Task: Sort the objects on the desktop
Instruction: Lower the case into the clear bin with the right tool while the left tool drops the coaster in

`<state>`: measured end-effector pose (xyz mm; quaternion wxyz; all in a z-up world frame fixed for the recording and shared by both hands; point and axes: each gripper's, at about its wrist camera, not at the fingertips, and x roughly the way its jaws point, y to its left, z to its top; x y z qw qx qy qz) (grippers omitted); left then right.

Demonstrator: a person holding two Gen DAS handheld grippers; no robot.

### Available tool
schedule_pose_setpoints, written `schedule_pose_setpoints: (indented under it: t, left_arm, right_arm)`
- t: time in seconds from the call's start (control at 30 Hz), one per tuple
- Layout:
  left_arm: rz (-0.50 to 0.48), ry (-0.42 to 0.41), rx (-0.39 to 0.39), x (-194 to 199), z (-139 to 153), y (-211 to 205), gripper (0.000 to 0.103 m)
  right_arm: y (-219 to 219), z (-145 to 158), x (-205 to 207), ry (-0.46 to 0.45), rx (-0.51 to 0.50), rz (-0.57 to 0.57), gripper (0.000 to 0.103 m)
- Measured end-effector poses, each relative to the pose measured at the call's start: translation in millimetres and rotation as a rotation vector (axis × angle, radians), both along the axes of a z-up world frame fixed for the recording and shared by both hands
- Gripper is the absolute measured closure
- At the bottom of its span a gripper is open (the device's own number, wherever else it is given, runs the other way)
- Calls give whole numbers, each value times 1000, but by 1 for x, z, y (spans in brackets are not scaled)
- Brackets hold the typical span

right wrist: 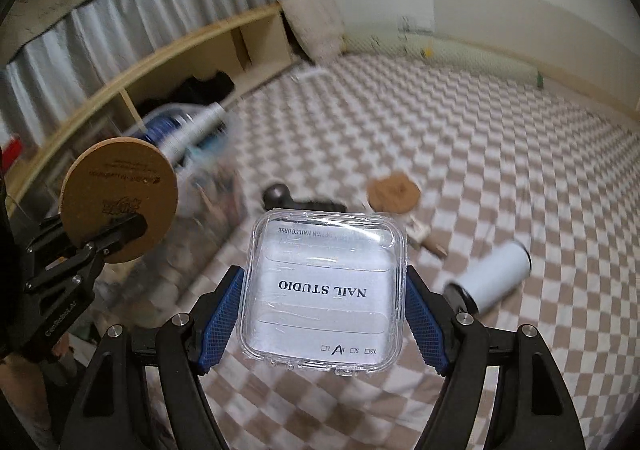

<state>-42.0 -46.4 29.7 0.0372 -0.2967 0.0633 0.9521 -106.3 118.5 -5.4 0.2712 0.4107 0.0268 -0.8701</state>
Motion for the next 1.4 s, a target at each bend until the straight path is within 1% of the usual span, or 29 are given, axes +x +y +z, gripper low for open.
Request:
schedule_pose_setpoints:
  t: [0.1,0.2,0.3,0.4,0.53,0.6,0.77,0.87,1.0,1.07,1.33,1.4]
  left_arm:
    - [73,30,3,9,17,-32,95]
    - [135,41,17,19,25,-64,95]
    - [180,41,30,36,26,-94,95]
    - [204,18,42,54,20,-118,95]
    - [164,-36,84,74,12,-137,95]
    - [135,-63,98,82,10,-138,95]
    - [63,-115,104,94,14,-133,95]
    - [32,-130,88,101,17,-126,95]
    - [20,-141,71,103,19,-128,94]
    - [26,-142,77,103,18,-133,94]
    - [52,-143,172,95,12,-155,93]
    - [56,-145,186,94,11,-158,93]
  right_arm:
    - [-21,20,5,37,-9,22,26]
    - [-45,35,7,59,-19,50,26]
    - [-79,44,9,69,-41,91,26]
    - [-111,46,9,64,-61,136,26]
    - [-148,43,8,38,-79,184,26]
    - [-164,39,6,24,-81,199,26]
    - [-195,29,2,1,-71,217,26]
    - [-210,23,3,-8,-59,229,26]
    - [-230,13,4,-9,-27,241,26]
    - [-240,9,3,-19,-22,251,26]
    - [-284,5,-1,-13,28,308,26]
    - [-289,5,-4,-12,34,289,22]
